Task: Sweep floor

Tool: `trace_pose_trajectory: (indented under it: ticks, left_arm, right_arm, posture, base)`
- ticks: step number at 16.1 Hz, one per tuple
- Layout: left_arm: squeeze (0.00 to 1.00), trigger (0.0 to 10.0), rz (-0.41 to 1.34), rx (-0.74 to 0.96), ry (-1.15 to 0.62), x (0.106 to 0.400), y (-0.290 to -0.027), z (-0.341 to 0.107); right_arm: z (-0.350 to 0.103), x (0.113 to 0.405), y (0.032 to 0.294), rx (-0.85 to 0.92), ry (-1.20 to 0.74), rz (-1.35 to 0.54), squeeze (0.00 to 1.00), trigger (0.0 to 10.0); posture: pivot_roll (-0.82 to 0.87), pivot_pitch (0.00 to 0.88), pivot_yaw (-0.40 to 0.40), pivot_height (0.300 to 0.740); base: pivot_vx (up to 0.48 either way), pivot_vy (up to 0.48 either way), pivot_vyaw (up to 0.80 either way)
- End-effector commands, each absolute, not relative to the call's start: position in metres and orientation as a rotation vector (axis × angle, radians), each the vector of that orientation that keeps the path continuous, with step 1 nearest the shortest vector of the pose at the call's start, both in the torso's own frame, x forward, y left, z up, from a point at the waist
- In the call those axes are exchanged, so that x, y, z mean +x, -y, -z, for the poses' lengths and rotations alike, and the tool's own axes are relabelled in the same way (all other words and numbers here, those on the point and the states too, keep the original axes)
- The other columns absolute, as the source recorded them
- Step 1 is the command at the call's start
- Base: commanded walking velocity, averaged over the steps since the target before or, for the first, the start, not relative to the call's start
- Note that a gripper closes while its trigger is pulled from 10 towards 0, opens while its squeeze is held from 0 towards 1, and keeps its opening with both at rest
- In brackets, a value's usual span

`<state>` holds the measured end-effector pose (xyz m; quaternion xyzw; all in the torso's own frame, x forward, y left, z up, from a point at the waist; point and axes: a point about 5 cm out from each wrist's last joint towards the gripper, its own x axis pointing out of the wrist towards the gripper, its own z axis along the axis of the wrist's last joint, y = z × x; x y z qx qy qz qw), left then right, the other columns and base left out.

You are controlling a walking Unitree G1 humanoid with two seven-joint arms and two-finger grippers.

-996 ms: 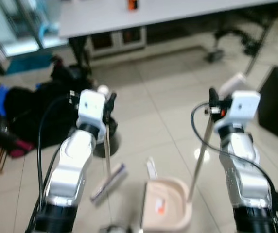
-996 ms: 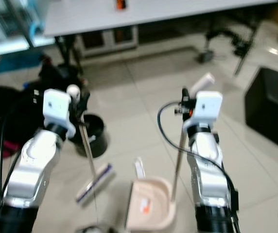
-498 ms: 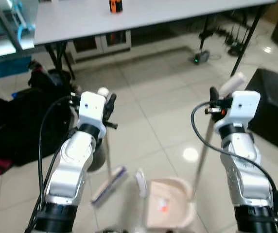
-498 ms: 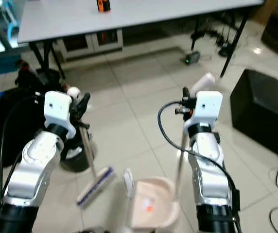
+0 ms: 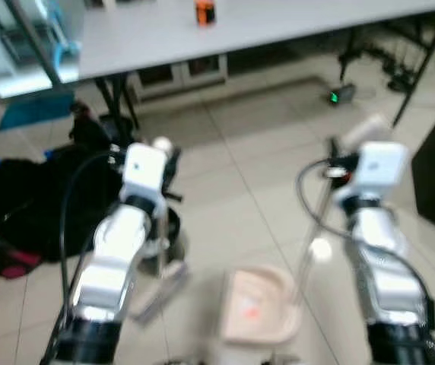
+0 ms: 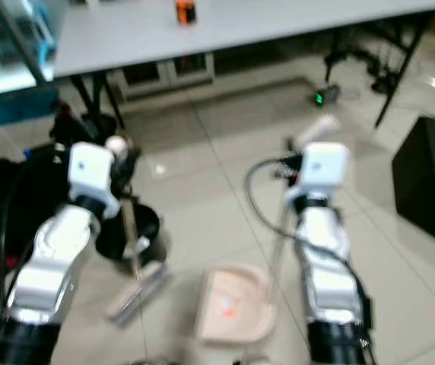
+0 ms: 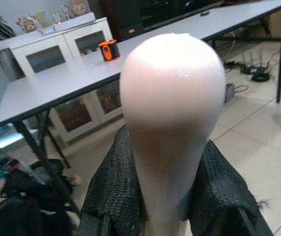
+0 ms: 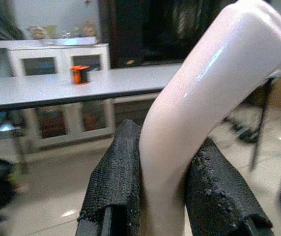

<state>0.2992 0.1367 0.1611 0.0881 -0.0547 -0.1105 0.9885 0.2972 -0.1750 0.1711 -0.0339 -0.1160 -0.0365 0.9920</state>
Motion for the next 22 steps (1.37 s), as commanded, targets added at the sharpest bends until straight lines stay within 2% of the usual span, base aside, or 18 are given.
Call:
trace_pose_trajectory:
  ticks: [1, 4, 10, 16, 22]
  left_arm:
    - [0.0, 10.0, 0.214, 0.202, 0.137, 0.301, -0.139, -0.167]
    - [0.0, 10.0, 0.207, 0.176, 0.152, 0.306, -0.133, -0.164]
    - [0.0, 10.0, 0.008, 0.124, 0.256, 0.334, -0.134, -0.162]
    - [0.0, 10.0, 0.069, 0.123, 0.365, 0.346, -0.121, -0.171]
    - [0.0, 10.0, 0.118, 0.083, 0.404, 0.348, -0.108, -0.169]
  right_arm:
    - [-0.18, 0.297, 0.172, -0.087, 0.295, 0.084, 0.0, 10.0]
    - [-0.184, 0.3, 0.179, -0.097, 0.33, 0.103, 0.0, 10.0]
    - [-0.182, 0.318, 0.184, -0.129, 0.368, 0.091, 0.0, 10.0]
    - [-0.169, 0.331, 0.195, -0.244, 0.376, 0.062, 0.0, 10.0]
    - [-0.171, 0.335, 0.195, -0.314, 0.485, 0.033, 0.0, 10.0]
  posture:
    - [-0.05, 0.099, 0.057, 0.74]
    - [-0.05, 0.146, 0.061, 0.74]
    - [-0.02, 0.286, 0.096, 0.74]
    - [0.04, 0.376, 0.131, 0.74]
    - [0.07, 0.405, 0.156, 0.74]
  base:
    - [0.0, 0.0, 0.0]
    - [0.0, 0.0, 0.0]
    - [0.0, 0.0, 0.0]
    - [0.0, 0.0, 0.0]
    - [0.0, 0.0, 0.0]
